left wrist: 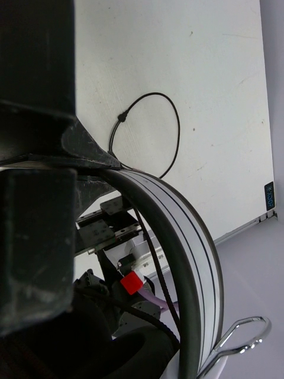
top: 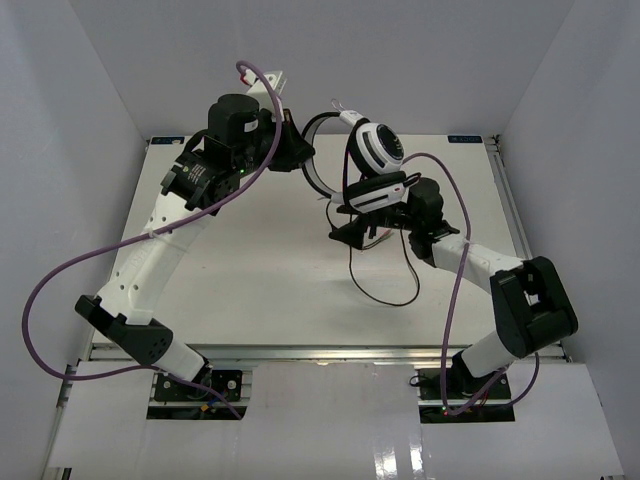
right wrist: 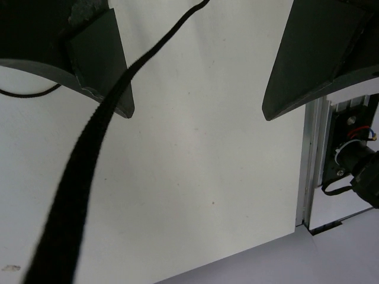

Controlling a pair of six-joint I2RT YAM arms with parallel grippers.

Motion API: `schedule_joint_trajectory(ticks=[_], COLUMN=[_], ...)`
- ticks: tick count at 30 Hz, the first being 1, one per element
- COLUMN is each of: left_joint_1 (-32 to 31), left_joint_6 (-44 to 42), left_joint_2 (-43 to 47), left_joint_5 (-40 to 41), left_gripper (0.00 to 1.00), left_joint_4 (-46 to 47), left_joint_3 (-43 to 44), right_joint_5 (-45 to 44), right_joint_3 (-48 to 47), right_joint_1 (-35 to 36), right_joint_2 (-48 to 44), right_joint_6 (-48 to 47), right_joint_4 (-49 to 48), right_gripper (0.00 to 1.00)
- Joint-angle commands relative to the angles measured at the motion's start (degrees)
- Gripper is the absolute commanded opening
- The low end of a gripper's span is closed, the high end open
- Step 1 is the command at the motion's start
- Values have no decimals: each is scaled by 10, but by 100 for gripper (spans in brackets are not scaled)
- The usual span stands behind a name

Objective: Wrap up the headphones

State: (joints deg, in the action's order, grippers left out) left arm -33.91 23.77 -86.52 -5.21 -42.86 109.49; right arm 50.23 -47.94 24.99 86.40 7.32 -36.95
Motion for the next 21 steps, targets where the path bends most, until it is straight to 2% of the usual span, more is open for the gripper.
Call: schedule_joint_trajectory(ticks=[1, 7, 12, 15, 17, 19, 21], left_joint_1=[2, 2, 3, 5, 11, 19, 29], left_joint_6=[52, 85, 96, 99, 106, 113, 128], left_joint_2=[40, 46, 44, 45, 47, 47, 47], left_joint_5=[-7, 10, 25, 50, 98, 121, 135], left_gripper=[0, 0, 0, 0, 0, 0, 0], left_joint_4=[53, 67, 71, 70, 70, 71, 75], left_joint_3=[28, 47, 68, 69, 68, 66, 59], right_joint_5=[39, 129, 188, 195, 182, 152, 128], right_joint_3=[-14, 57, 97, 127, 142, 149, 166], right_joint_1=[4, 8, 35, 51, 72, 89, 100], right_joint_2=[40, 80, 68, 27, -21, -78, -115], right_joint_6=[66, 137, 123, 85, -2, -125, -174], right_joint_4=[-110, -310, -348, -312, -183, -54, 13], right_gripper=[89, 75, 57, 46, 33, 14, 9])
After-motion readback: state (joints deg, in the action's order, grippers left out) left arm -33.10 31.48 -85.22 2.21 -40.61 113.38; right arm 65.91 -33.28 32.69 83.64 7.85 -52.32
